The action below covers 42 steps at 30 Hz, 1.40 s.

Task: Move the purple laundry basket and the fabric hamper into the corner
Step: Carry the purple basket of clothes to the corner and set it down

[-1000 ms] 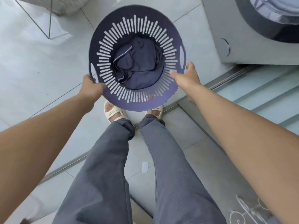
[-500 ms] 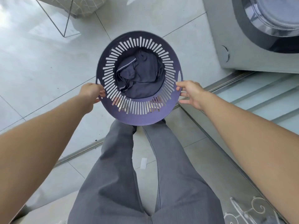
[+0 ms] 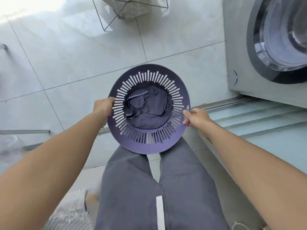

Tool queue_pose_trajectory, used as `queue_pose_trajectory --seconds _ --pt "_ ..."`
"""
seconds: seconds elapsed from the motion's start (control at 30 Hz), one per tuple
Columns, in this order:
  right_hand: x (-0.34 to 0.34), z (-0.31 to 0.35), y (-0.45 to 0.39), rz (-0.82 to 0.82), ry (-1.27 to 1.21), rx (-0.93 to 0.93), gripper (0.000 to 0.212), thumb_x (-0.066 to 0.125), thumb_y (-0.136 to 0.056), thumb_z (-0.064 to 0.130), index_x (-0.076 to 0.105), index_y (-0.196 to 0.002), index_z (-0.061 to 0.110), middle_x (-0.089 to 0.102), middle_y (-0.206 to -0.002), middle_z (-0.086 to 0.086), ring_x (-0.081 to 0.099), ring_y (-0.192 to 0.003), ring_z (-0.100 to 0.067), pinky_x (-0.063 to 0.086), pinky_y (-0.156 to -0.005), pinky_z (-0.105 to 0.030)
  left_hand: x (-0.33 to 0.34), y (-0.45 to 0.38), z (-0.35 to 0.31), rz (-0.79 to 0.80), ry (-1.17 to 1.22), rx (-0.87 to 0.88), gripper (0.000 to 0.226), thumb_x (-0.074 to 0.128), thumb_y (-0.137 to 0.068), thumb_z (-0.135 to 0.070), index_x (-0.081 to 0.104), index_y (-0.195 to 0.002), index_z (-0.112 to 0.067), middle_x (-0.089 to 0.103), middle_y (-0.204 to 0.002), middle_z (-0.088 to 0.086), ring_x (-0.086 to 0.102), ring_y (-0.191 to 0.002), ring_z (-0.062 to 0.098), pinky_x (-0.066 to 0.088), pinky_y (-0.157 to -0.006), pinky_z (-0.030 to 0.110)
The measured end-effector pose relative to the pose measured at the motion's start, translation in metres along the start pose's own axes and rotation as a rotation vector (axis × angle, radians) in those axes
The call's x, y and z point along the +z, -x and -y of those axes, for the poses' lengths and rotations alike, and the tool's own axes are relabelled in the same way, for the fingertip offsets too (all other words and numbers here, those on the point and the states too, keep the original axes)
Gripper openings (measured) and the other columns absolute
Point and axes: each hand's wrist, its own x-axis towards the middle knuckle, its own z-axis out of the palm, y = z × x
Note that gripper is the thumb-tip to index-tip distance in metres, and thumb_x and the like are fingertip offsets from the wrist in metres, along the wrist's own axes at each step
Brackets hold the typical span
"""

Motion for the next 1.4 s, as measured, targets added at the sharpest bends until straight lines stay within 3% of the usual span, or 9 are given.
queue_pose_trajectory --seconds 0.13,0.27,0.4,0.53,0.6,0.73,1.13,1.27,1.4 --pt "-0.004 0.016 0.014 -0.075 0.036 -0.051 0.030 0.063 -0.087 0.035 0.073 -0.069 0.013 0.072 -0.055 0.001 0.065 -0.064 -0.012 0.054 -0.075 -0.028 -0.018 0.012 0.027 -0.016 0.011 -0.028 0.022 0.060 -0.086 -0.025 0.054 -0.067 -0.014 0.052 -0.035 -0.007 0.044 -0.032 0.013 0.029 -0.032 0.014" --pt "-0.003 0.046 0.027 -0.088 -0.226 -0.046 0.016 0.070 -0.084 0.017 0.074 -0.089 0.003 0.071 -0.062 -0.005 0.063 -0.062 -0.015 0.057 -0.077 -0.033 -0.026 0.025 0.055 0.012 0.061 -0.050 0.017 0.059 -0.085 -0.023 0.057 -0.071 -0.014 0.054 -0.052 0.000 0.046 -0.042 0.016 0.033 -0.042 0.021" --pt "-0.007 0.072 0.044 -0.022 -0.400 -0.070 0.029 0.076 -0.081 0.034 0.070 -0.081 0.006 0.065 -0.065 -0.002 0.054 -0.052 -0.013 0.049 -0.066 -0.032 -0.036 0.032 0.067 0.034 0.155 -0.049 0.013 0.057 -0.082 -0.022 0.058 -0.071 -0.015 0.056 -0.060 0.002 0.044 -0.048 0.019 0.035 -0.048 0.025" --pt "-0.005 0.089 0.060 0.002 -0.304 -0.079 0.046 0.074 -0.075 0.054 0.062 -0.070 0.010 0.052 -0.052 -0.001 0.049 -0.053 -0.019 0.045 -0.062 -0.033 -0.057 0.027 0.071 0.085 0.196 -0.025 0.009 0.058 -0.079 -0.022 0.057 -0.076 -0.013 0.053 -0.065 0.007 0.042 -0.050 0.020 0.032 -0.051 0.029" --pt "0.004 0.091 0.073 -0.032 -0.260 -0.074 0.049 0.075 -0.071 0.057 0.060 -0.066 0.010 0.049 -0.048 -0.001 0.048 -0.053 -0.021 0.044 -0.061 -0.034 -0.069 0.027 0.073 0.095 0.227 -0.038 0.009 0.058 -0.079 -0.021 0.056 -0.077 -0.013 0.049 -0.056 0.004 0.037 -0.048 0.019 0.029 -0.050 0.029" --pt "0.020 0.105 0.105 -0.069 -0.238 -0.097 0.048 0.078 -0.071 0.055 0.060 -0.066 0.010 0.049 -0.051 -0.003 0.046 -0.056 -0.023 0.041 -0.062 -0.035 -0.104 0.035 0.067 0.126 0.319 -0.052 0.022 0.057 -0.085 -0.020 0.047 -0.066 -0.017 0.038 -0.033 -0.010 0.030 -0.040 0.013 0.024 -0.046 0.026" --pt "0.097 0.271 0.197 -0.130 -0.136 -0.390 0.038 0.077 -0.079 0.038 0.059 -0.063 0.009 0.055 -0.058 -0.003 0.045 -0.052 -0.017 0.039 -0.052 -0.030 -0.234 0.040 0.034 0.054 0.711 -0.073 0.019 0.059 -0.088 -0.008 0.050 -0.071 -0.007 0.041 -0.030 -0.005 0.038 -0.049 0.020 0.032 -0.051 0.031" --pt "0.128 0.318 0.225 -0.037 0.071 -0.503 0.038 0.072 -0.083 0.040 0.059 -0.069 0.008 0.059 -0.066 -0.006 0.053 -0.059 -0.019 0.042 -0.054 -0.028 -0.298 0.038 0.015 -0.052 0.906 -0.105 0.018 0.062 -0.084 -0.009 0.052 -0.069 -0.011 0.044 -0.034 -0.003 0.037 -0.046 0.016 0.036 -0.049 0.027" --pt "0.145 0.371 0.251 0.039 0.194 -0.595 0.040 0.068 -0.084 0.046 0.052 -0.073 0.011 0.054 -0.063 -0.009 0.050 -0.052 -0.018 0.041 -0.043 -0.021 -0.357 0.042 -0.010 -0.094 0.985 -0.090 0.014 0.060 -0.082 -0.008 0.054 -0.070 -0.012 0.043 -0.042 0.001 0.034 -0.045 0.017 0.035 -0.048 0.027"
